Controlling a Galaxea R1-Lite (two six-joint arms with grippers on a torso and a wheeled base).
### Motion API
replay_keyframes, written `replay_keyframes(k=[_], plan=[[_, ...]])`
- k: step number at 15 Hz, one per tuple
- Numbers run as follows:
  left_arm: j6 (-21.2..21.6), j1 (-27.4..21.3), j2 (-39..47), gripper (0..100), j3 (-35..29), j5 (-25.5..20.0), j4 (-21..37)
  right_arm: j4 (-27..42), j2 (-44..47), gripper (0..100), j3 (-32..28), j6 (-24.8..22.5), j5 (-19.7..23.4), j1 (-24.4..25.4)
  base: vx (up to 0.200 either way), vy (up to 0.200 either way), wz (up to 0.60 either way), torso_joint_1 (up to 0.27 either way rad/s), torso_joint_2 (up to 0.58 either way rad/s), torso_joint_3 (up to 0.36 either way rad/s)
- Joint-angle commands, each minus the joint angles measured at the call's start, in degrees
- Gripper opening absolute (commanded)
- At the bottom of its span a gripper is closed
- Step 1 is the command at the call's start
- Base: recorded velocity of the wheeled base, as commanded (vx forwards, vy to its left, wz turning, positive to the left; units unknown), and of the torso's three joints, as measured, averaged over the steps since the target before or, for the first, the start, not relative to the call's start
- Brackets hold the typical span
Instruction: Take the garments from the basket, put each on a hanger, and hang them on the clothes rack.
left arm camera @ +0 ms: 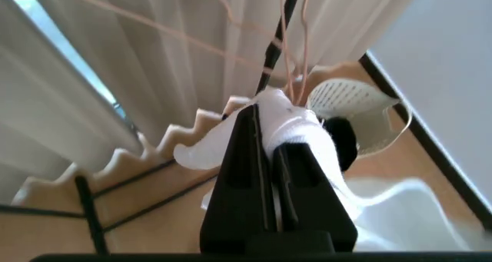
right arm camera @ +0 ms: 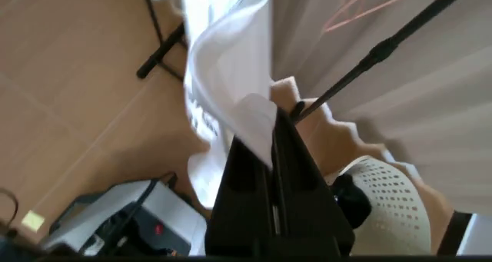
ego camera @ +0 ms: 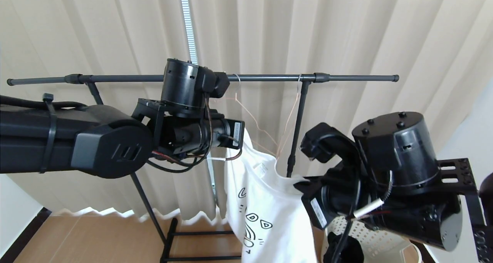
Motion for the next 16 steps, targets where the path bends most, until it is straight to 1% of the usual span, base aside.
replay_keyframes(k=[1, 2, 3, 4, 5, 7, 9, 10, 11, 12, 13, 14, 16], plan=[[0.8, -0.1, -5.5, 0, 5.0, 0.0, 3.2, -2.5, 4.6, 0, -3.1, 2.1, -0.9, -3.8, 0.0, 0.0, 0.0, 0.0, 0.0, 0.0], [1.0, -0.4, -7.6, 0, 8.1, -0.1, 4.8, -3.9, 7.5, 0, -5.5, 5.7, -2.5, -4.4, 0.0, 0.0, 0.0, 0.0, 0.0, 0.0], [1.4, -0.9, -8.9, 0, 9.8, -0.1, 5.8, -4.1, 8.9, 0, -7.1, 7.2, -4.0, -4.4, 0.0, 0.0, 0.0, 0.0, 0.0, 0.0], [2.8, -2.2, -11.3, 0, 12.9, -0.1, 8.0, -4.2, 11.4, 0, -10.0, 9.7, -6.5, -4.8, 0.0, 0.0, 0.0, 0.0, 0.0, 0.0], [3.2, -3.7, -12.5, 0, 15.2, -0.2, 9.2, -4.4, 13.0, 0, -12.0, 11.9, -7.5, -4.8, 0.0, 0.0, 0.0, 0.0, 0.0, 0.0], [3.0, -7.9, -13.4, 0, 19.0, -0.3, 9.4, -7.4, 15.5, 0, -15.4, 16.6, -8.8, -4.9, 0.0, 0.0, 0.0, 0.0, 0.0, 0.0], [2.0, -12.4, -13.2, 0, 21.5, -0.6, 9.2, -10.5, 16.9, 0, -17.2, 18.7, -10.3, -4.8, 0.0, 0.0, 0.0, 0.0, 0.0, 0.0], [0.1, -14.9, -12.8, 0, 21.4, -0.8, 9.1, -12.5, 17.5, 0, -17.5, 20.3, -10.3, -4.7, 0.0, 0.0, 0.0, 0.0, 0.0, 0.0], [-0.9, -16.0, -12.3, 0, 21.1, -1.3, 9.0, -13.4, 17.8, 0, -17.8, 21.0, -10.3, -4.6, 0.0, 0.0, 0.0, 0.0, 0.0, 0.0], [-4.0, -17.8, -10.7, 0, 19.0, -3.0, 8.8, -14.6, 18.3, 0, -18.5, 22.6, -10.3, -4.1, 0.0, 0.0, 0.0, 0.0, 0.0, 0.0], [-8.3, -19.5, -8.3, 0, 16.0, -3.5, 8.8, -14.7, 18.5, 0, -19.1, 23.9, -10.3, -3.5, 0.0, 0.0, 0.0, 0.0, 0.0, 0.0], [-10.8, -20.2, -6.7, 0, 13.6, -3.5, 8.8, -14.7, 18.4, 0, -19.4, 24.2, -10.3, -3.5, 0.0, 0.0, 0.0, 0.0, 0.0, 0.0], [-12.1, -20.2, -5.1, 0, 11.6, -3.4, 8.7, -14.5, 18.0, 0, -19.3, 24.1, -10.3, -3.5, 0.0, 0.0, 0.0, 0.0, 0.0, 0.0]])
